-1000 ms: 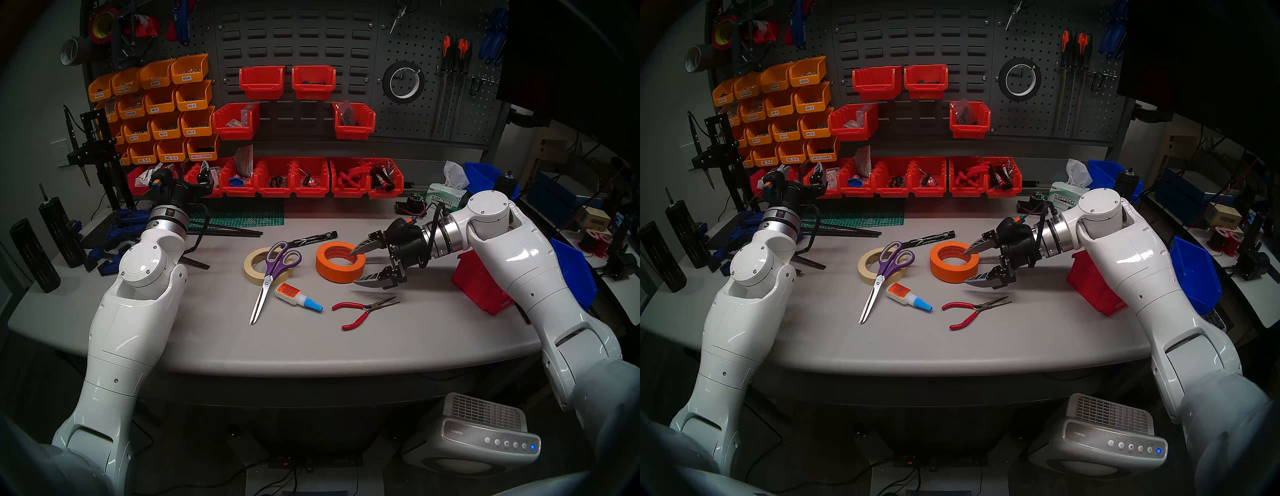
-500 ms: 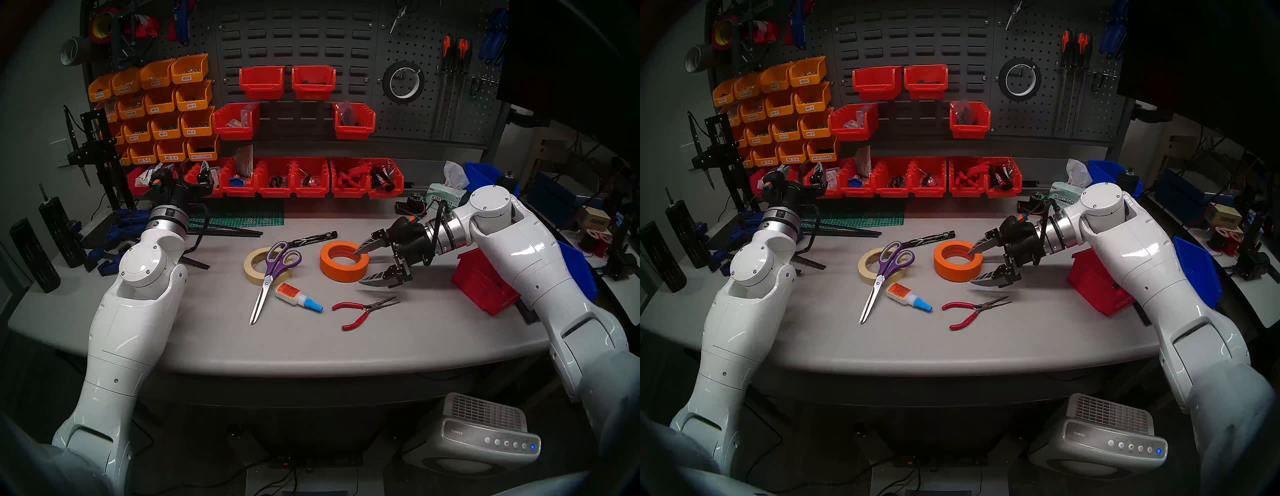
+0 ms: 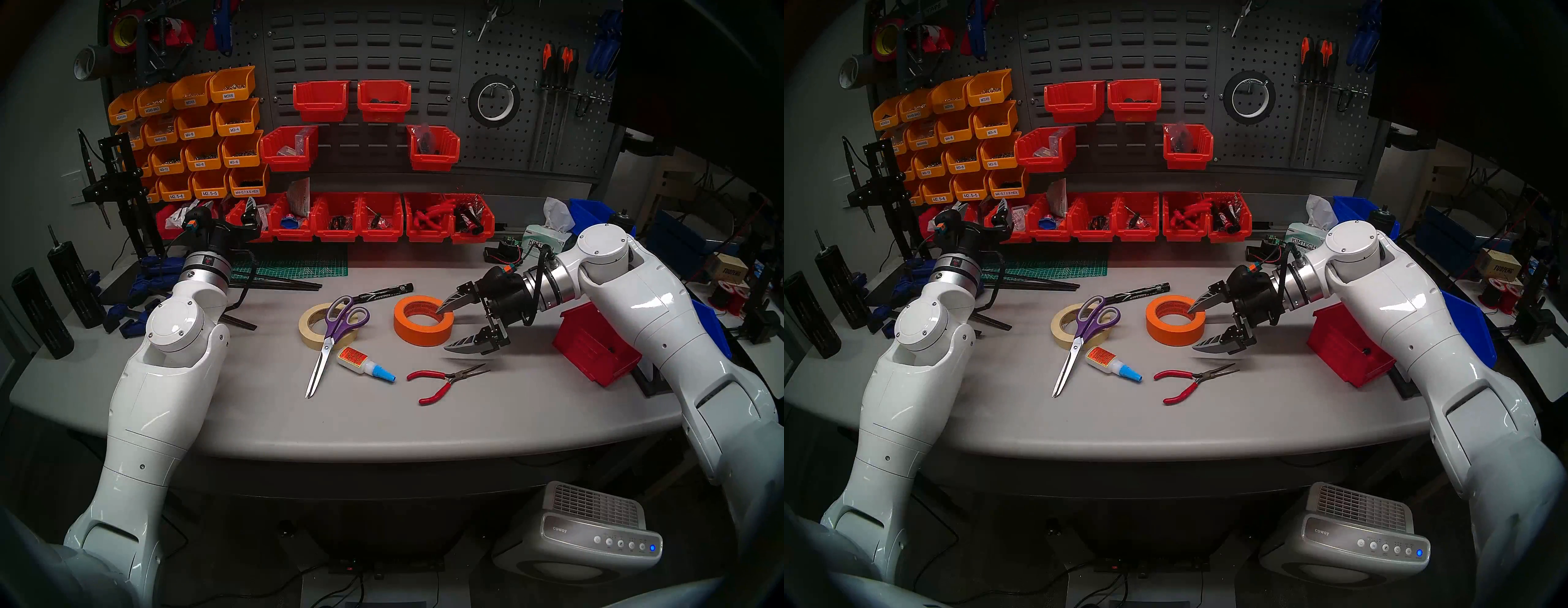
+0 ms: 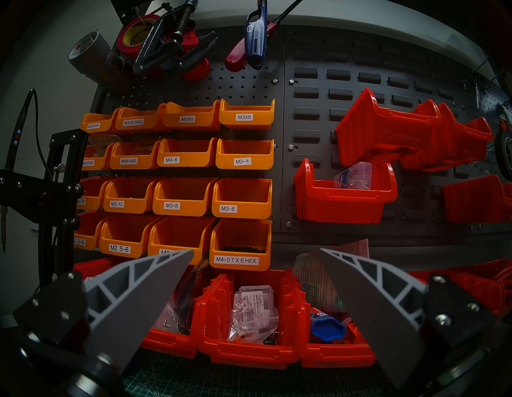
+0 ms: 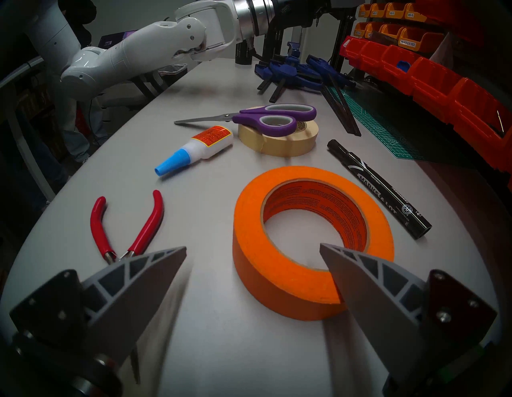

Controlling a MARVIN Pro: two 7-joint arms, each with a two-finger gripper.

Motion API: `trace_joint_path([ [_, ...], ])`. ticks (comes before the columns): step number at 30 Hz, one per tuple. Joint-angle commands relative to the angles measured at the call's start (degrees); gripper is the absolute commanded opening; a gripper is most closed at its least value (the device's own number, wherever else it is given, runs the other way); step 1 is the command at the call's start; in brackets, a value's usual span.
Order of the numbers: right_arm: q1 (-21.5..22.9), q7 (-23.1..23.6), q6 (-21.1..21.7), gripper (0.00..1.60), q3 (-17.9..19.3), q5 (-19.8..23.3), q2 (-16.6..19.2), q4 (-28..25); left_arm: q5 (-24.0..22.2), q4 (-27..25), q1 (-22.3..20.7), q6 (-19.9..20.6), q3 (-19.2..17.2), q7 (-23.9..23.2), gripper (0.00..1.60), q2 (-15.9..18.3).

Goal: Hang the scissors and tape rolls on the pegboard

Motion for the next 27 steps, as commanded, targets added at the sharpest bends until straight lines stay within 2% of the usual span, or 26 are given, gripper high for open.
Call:
trace_joint_path([
  [1,2.90,-0.08,-1.10,1.60,0.81,1.32,0.23,1.09,0.09,-1.66,-1.97,-0.85,-0.50,0.13,1.60,-0.01],
  [4,2.84,-0.08,-2.24,1.60,1.21,2.70,-0.93,1.17,0.09,-1.66,-1.96,-0.84,-0.50,0.13,1.60,0.00],
  [16,3.11,-0.08,-2.75,1.60,0.95,3.50,-1.52,1.30,0.09,-1.66,-1.97,-0.86,-0.50,0.13,1.60,-0.01],
  [27,4.49,-0.08,-2.54,1.60,-1.11,3.07,-2.17,1.44,0.10,-1.66,-1.97,-0.86,-0.50,0.14,1.60,-0.01],
])
